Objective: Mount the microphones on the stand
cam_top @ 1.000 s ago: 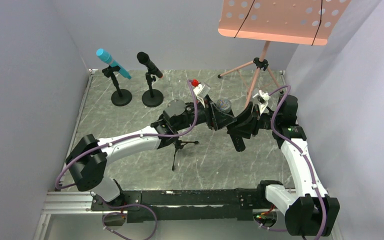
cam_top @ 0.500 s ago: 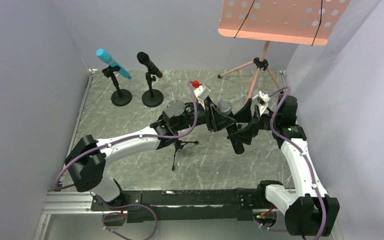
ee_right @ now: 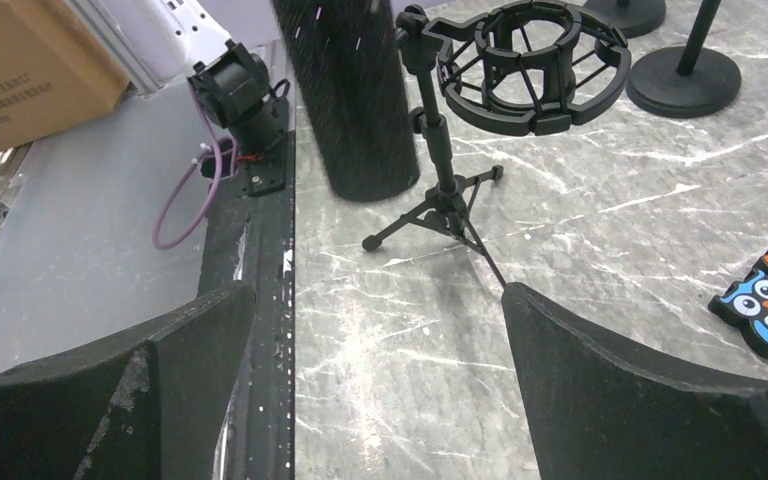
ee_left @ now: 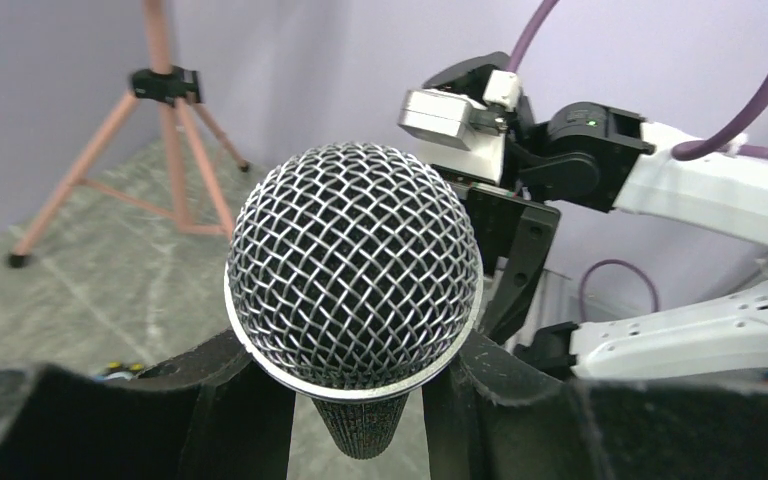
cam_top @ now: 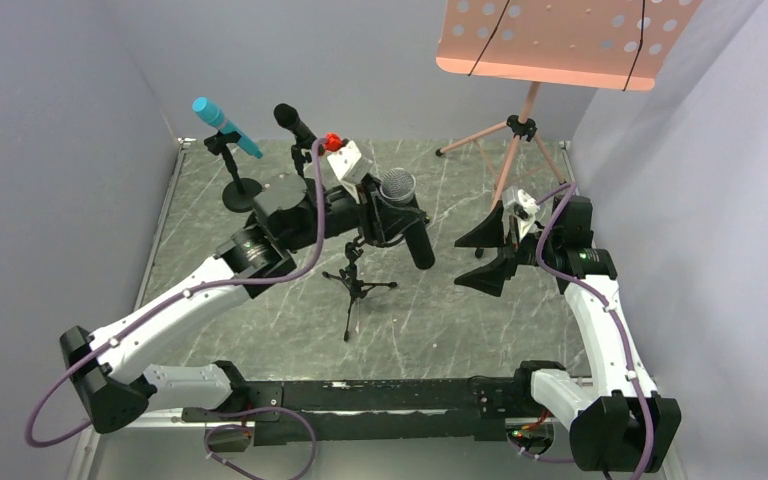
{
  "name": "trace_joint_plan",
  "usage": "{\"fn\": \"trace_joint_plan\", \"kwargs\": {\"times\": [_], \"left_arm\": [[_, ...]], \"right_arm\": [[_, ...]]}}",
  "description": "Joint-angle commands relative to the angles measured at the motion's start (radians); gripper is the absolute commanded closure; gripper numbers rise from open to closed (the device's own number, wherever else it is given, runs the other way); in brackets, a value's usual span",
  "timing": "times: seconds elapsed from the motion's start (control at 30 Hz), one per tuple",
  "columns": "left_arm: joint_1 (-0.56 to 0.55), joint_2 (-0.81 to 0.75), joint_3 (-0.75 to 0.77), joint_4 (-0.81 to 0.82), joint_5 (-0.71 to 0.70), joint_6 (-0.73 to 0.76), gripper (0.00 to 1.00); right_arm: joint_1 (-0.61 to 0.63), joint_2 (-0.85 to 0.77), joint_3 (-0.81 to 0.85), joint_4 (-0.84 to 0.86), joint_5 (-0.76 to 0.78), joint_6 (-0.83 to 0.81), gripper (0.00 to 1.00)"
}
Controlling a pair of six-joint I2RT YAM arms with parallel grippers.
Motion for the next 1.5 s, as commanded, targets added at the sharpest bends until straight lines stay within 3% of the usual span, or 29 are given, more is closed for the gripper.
{"fn": "trace_joint_plan", "kwargs": {"times": [0.0,0.4,1.1,1.47], "left_arm": [[0.030,-0.060,0.101,-0.208,-0.107,0.177,1.00],[0.185,0.014,0.218,-0.234,-0.079,0.220,1.00],[0.191,0.043,0.299,-0.423,0.013,0.259,1.00],[0.191,0.163,0.388,-0.553,0.064,0.312,1.00]], "right_arm": [[-0.003,-0.009,0.033,-0.013,-0.003,-0.060,0.00],[-0.003,-0.007,0.013,0.027,0.024,-0.033,0.00],[-0.003,-0.003,0.010,0.032,0.025,-0.032,0.00],[-0.004,0.001,0.008,0.033,0.029,-0.031,0.00]]}}
